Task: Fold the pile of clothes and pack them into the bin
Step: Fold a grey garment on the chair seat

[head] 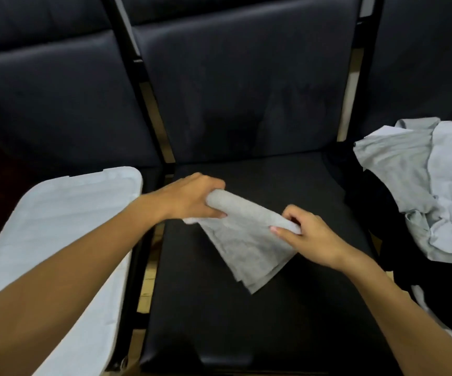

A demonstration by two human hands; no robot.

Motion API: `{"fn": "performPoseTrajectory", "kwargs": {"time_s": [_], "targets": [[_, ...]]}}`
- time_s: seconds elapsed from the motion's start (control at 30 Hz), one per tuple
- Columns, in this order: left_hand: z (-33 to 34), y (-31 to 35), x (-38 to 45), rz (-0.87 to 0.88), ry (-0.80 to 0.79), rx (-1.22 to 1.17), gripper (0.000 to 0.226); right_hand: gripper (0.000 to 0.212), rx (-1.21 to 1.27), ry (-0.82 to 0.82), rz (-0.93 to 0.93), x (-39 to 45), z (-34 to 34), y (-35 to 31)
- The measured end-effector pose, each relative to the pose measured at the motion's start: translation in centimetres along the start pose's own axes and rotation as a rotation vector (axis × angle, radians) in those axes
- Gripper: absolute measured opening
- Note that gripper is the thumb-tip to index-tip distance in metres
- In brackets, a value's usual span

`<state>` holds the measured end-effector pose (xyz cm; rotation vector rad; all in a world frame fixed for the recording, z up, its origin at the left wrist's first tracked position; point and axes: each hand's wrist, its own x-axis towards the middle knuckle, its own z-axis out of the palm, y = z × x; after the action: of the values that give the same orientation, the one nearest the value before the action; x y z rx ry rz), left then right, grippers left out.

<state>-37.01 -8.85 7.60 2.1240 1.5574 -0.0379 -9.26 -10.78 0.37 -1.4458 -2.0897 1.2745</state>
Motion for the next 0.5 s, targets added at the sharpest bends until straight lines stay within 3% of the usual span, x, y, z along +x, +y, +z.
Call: {"fn": "performPoseTrajectory", "kwargs": {"time_s": [0.13,0.2,0.3,0.37,0.5], "targets": [[-1.1,-0.2,-10.8,-0.104,0.184,-0.132,0.027,0.022,-0.122,-0.050,-0.152,-1.6,-0.1,-6.6],[-1.4,-0.7,-16.7,-0.190,0.382,-0.110,0.030,0.011,-0.155,-0.131,-0.243,-2.7,0.6,-11.4],[-1.0,-1.3,-26.0,-0.309,0.656,-0.085,0.028,0.023,-0.252,-0.162,-0.410,-4.8,3.3,-18.5],[0.3,-1.5,-32.7,-0.397,0.715,-0.080,0.023,0.031,-0.300,-0.203,-0.483,-6.3,6.3,-22.7],[4.4,-1.6,-45.6,-0.535,0.722,-0.142,0.015,0.026,-0.353,-0.468,-0.592,-9.7,14.1,-28.7]]}}
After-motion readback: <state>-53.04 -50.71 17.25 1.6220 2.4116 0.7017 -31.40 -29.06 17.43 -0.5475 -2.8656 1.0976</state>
